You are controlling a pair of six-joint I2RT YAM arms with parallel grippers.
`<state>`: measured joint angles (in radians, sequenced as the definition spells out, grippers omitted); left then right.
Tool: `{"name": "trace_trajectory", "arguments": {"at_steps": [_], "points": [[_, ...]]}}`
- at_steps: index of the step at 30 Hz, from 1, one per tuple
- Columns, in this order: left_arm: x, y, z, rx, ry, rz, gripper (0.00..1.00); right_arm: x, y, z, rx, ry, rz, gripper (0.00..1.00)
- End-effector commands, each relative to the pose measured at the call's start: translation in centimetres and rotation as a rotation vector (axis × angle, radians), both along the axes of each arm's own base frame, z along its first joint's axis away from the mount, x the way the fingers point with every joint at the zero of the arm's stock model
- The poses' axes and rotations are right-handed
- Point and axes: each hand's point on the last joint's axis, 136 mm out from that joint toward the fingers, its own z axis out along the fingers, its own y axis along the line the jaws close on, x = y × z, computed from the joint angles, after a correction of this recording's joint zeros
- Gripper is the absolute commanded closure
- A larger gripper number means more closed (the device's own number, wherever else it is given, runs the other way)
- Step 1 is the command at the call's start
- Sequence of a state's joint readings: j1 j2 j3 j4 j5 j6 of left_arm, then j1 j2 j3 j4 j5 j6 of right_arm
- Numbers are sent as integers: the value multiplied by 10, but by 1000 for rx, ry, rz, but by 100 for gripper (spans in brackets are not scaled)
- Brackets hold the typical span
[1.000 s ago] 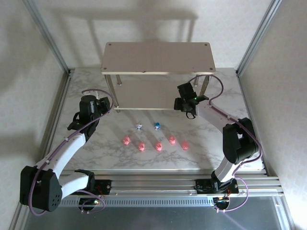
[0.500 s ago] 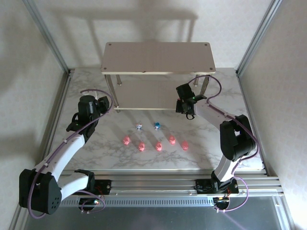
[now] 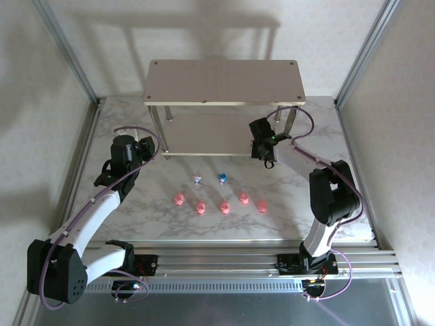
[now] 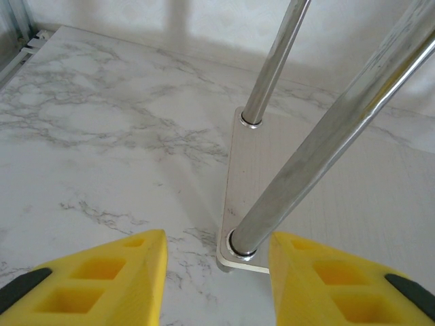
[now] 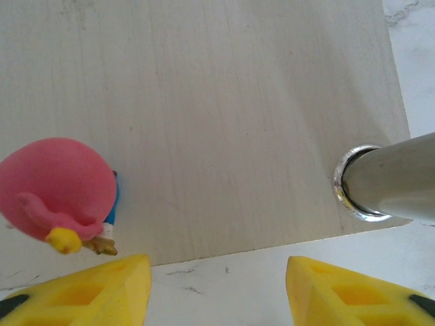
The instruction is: Place and organize the plastic toys onto the shelf
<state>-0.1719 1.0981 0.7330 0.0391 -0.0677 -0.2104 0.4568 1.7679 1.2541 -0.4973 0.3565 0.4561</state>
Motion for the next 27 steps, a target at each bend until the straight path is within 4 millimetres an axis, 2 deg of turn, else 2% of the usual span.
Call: {"name": "trace_trajectory", "arguments": {"at_steps": [1, 6, 13, 27], "points": [[-3, 6, 2, 1, 0, 25, 56, 12, -8, 3, -33, -21, -23, 44], [-3, 6, 1, 2, 2, 26, 56, 15, -8, 6, -28, -31, -27, 44], [-3, 8, 1, 8, 1, 30, 56, 4, -12, 12, -13, -42, -27, 43], [-4, 8, 2, 13, -1, 29, 56, 15, -10, 14, -22, -47, -27, 43]]}}
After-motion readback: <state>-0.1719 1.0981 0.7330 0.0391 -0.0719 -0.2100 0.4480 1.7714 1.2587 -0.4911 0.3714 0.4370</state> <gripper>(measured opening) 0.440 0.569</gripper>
